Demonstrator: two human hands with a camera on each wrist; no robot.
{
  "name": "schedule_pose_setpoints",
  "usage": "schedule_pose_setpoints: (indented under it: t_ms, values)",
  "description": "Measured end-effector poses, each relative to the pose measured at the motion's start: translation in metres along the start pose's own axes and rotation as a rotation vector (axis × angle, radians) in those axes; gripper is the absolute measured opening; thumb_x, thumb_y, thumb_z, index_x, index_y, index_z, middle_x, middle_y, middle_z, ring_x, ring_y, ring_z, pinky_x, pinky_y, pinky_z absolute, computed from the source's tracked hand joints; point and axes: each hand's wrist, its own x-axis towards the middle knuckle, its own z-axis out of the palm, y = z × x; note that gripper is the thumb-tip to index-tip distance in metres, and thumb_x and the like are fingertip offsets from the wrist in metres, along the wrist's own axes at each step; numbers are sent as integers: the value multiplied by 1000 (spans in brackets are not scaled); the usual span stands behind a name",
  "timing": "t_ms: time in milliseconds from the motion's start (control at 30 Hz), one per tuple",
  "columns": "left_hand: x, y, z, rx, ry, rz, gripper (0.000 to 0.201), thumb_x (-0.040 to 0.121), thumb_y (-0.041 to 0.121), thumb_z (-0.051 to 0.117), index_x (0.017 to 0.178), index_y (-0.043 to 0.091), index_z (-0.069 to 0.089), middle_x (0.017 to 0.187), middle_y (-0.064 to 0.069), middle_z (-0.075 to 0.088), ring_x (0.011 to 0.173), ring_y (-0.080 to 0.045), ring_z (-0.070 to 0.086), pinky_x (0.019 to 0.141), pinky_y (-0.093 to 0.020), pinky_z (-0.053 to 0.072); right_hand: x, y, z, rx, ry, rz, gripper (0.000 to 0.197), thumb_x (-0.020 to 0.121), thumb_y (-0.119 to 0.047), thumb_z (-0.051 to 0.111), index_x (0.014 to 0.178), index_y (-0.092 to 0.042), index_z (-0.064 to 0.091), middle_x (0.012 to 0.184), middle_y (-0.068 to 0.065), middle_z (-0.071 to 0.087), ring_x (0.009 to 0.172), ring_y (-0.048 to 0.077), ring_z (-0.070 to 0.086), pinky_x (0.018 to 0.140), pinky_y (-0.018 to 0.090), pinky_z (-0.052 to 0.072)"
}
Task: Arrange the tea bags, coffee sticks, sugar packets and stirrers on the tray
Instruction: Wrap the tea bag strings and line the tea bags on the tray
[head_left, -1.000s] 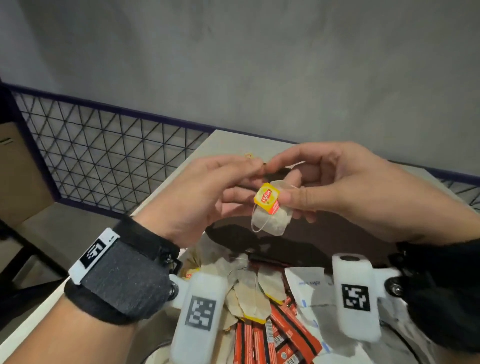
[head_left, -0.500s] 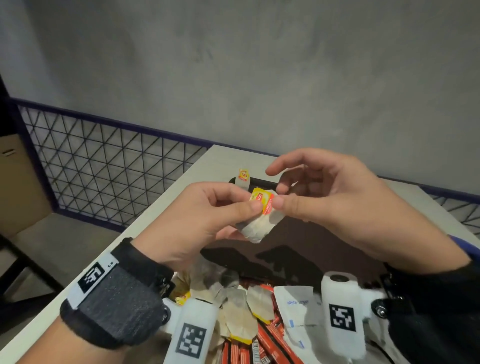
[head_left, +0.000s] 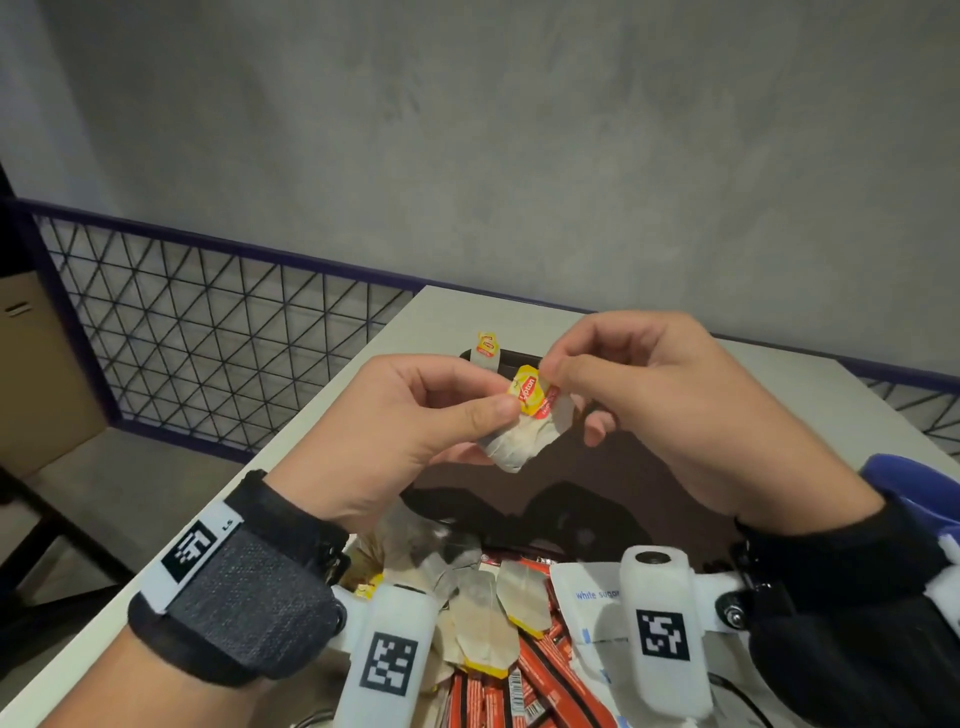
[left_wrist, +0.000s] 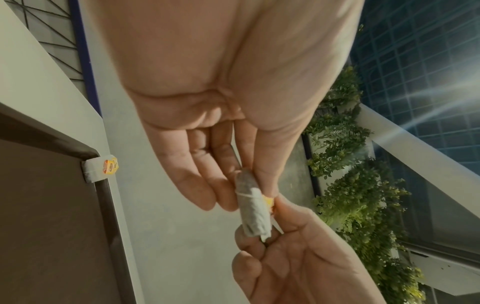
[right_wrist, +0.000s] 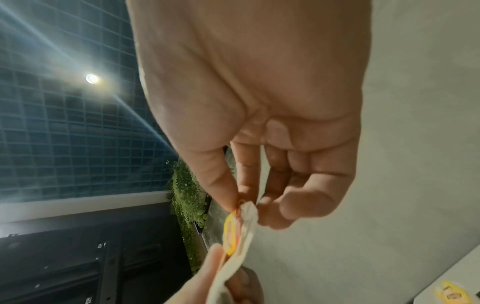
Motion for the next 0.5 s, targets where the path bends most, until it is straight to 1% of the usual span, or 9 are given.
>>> schedule_pose_setpoints:
  t_ms: [67,133,200,233,300,367,400,433,500]
  values:
    - [1,0,-1,14,26,0,9,75,9,75,80,12,81,87,-11,79,78,-17,75,65,-27,61,3,1,0,64,57,34,15,90,-7,69,79,3,71,68,8,66,60,13,56,54,32,46]
    - [1,0,-2,13,43,-4,8,75,7,75,82,9,79,86,-11,78,78,-16,75,63,-26,60,3,2,-1,115,83,27,12,89,-3,69,79,4,70,69,10,66,60,14,57,53,32,45]
    - [0,0,-1,16,39,-4,11,77,7,75,87,4,78,86,-12,78,76,-17,75,62,-25,58,2,0,-1,118,55,-23,4,88,-4,72,85,-2,73,72,9,69,62,13,57,56,31,46]
    - [0,1,-1,19,33,-2,11,77,7,75,88,4,78,85,-12,78,76,-17,74,62,-24,58,0,-1,0,87,28,-48,2,87,-6,75,88,-5,75,75,11,71,63,13,58,57,30,46]
    - [-1,1,0,37,19,5,10,77,9,75,86,6,79,85,-12,78,76,-18,74,63,-24,58,-3,-3,3,12,-31,-68,5,85,-8,77,89,-7,76,80,17,73,64,14,59,58,28,46]
    - [-1,0,0,76,0,8,10,76,12,77,85,11,81,86,-12,78,78,-18,75,66,-25,59,-3,-3,5,-16,-38,-51,2,86,-4,76,85,-3,75,74,15,72,57,9,56,54,24,44]
    - [-1,0,-1,96,-10,9,12,75,14,77,86,14,81,88,-12,79,79,-18,75,68,-26,59,-2,-1,5,-16,-22,-31,3,86,-2,75,83,-2,74,69,12,70,53,8,54,54,25,44]
    - [-1,-1,-1,106,-14,12,14,73,14,78,87,15,81,89,-12,79,81,-18,76,69,-26,59,-1,-1,5,-11,-3,-5,4,86,-1,74,82,-1,73,68,11,69,53,9,54,54,27,44]
    - [-1,-1,-2,110,5,19,20,70,14,81,90,14,80,89,-13,79,81,-18,75,68,-26,59,1,0,5,20,32,36,5,87,1,71,82,0,72,74,17,71,61,19,58,53,30,45]
